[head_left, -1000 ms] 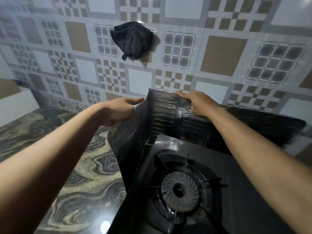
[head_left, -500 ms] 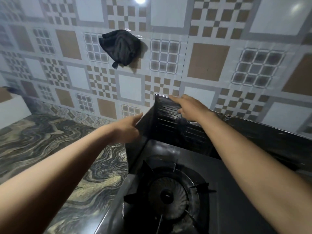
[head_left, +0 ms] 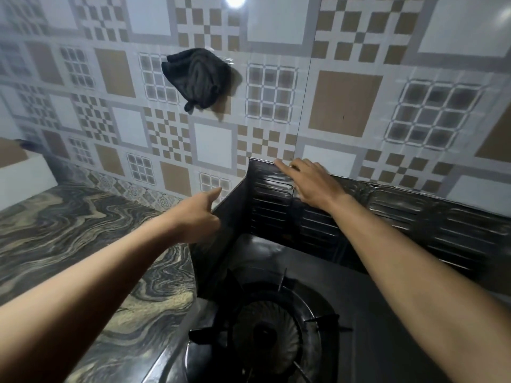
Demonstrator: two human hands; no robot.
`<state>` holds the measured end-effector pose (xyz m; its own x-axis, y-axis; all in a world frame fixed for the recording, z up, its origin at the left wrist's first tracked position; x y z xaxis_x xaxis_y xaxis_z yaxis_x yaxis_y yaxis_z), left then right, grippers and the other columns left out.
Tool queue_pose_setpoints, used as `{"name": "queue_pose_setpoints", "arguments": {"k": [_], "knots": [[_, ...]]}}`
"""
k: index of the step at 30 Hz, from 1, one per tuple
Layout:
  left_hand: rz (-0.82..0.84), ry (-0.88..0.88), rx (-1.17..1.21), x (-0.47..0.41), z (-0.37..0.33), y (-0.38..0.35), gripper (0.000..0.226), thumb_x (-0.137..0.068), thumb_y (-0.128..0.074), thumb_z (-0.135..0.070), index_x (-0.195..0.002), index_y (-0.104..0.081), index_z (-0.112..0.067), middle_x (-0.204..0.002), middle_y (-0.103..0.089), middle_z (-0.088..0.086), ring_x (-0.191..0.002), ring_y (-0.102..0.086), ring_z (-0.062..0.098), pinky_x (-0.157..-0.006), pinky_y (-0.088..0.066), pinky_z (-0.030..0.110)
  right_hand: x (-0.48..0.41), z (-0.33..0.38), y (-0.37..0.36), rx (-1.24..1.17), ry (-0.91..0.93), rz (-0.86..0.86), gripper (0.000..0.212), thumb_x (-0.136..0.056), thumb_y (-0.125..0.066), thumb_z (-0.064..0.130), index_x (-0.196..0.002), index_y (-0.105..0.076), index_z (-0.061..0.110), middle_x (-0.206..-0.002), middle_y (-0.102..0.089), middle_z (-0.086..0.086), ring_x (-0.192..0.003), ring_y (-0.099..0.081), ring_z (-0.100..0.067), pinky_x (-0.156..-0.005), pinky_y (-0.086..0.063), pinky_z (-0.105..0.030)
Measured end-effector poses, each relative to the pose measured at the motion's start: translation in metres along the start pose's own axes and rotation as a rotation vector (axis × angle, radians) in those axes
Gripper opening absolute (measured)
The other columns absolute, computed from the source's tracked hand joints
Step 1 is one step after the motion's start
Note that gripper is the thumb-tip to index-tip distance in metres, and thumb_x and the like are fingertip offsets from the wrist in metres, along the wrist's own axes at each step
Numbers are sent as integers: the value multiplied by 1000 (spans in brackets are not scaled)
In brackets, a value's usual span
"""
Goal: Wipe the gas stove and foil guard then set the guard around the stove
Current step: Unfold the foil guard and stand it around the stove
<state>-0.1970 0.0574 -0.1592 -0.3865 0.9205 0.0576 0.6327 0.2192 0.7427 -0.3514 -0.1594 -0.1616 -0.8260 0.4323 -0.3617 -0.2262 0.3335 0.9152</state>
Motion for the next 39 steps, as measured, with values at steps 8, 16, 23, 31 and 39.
{"name": "queue_pose_setpoints", "arguments": {"k": [8,16,23,31,39], "knots": [[-35,-35,-205,-5,-5,2,54,-80,-58,-8,-132,-54,-21,-122,-69,8,-111,-64,29,-92,-52,38,-34,49,1,-102,170,-52,90,-87,-70,38,-157,-14,33,-164,-17,-4,-151,-14,-25,-120,-15,-46],[-125,-69,-379,-5,-3,0,75,-85,-54,-1,-152,-26,-20,-119,-66,21,-106,-64,40,-88,-54,41,-62,82,-9,-91,95,-169,52,-91,-64,36,-139,-49,24,-136,-51,-10,-123,-52,-33,-109,-37,-49],[-58,-55,-446,-2,3,3,98,-83,-62,-4,-159,-4,-25,-124,-64,19,-111,-61,39,-84,-50,37,-57,82,-25,-1,131,-177,83,-80,-53,72,-144,-37,21,-140,-45,-14,-128,-48,-35,-116,-25,-55],[-46,-63,-445,-2,-9,3,96,-86,-61,-3,-159,-3,-29,-129,-62,16,-110,-61,35,-87,-51,37,-58,78,-19,-10,160,-161,82,-82,-51,71,-147,-35,26,-143,-46,-12,-129,-48,-34,-117,-24,-56],[8,-35,-455,-1,-2,7,104,-82,-55,1,-158,11,-26,-116,-64,15,-100,-62,34,-86,-52,40,-52,82,-31,-22,225,-127,111,-81,-54,75,-158,4,19,-159,-24,-20,-148,-19,-37,-121,-11,-45]]}}
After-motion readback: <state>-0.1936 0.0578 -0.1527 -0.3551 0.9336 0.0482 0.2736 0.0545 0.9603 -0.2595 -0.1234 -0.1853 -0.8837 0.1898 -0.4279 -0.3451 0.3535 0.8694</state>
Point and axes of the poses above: each hand's wrist, its own x-axis away from the middle knuckle, its own y-axis out of the back of the hand, z = x × y, the point moved 5 cm from there along -x, towards the middle knuckle
